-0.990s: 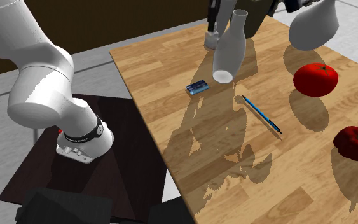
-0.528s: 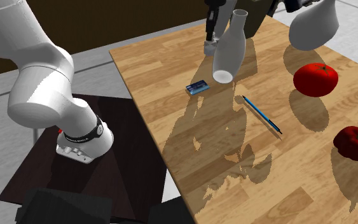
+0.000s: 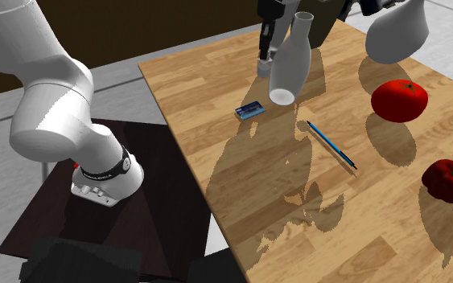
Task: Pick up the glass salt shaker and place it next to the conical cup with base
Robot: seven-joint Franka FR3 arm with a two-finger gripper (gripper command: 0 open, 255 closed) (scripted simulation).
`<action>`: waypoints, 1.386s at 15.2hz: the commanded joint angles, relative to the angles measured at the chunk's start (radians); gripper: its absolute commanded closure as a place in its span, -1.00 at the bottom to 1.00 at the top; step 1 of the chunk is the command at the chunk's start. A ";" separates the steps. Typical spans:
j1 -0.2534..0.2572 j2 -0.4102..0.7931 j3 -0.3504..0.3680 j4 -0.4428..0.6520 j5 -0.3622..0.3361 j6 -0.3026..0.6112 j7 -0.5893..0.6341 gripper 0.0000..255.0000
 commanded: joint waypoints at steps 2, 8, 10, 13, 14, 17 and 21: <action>0.000 0.000 0.000 -0.001 0.000 0.001 0.000 1.00; 0.000 0.000 0.000 -0.001 0.000 0.001 0.000 -1.00; 0.000 0.000 0.000 -0.001 0.000 0.001 0.000 -1.00; -0.002 -0.031 0.001 0.066 0.015 -0.095 -0.011 -1.00; -0.002 -0.037 0.001 0.086 0.018 -0.120 -0.013 -1.00; -0.002 -0.038 0.001 0.086 0.018 -0.120 -0.013 -1.00; -0.002 -0.037 0.001 0.086 0.018 -0.120 -0.013 -1.00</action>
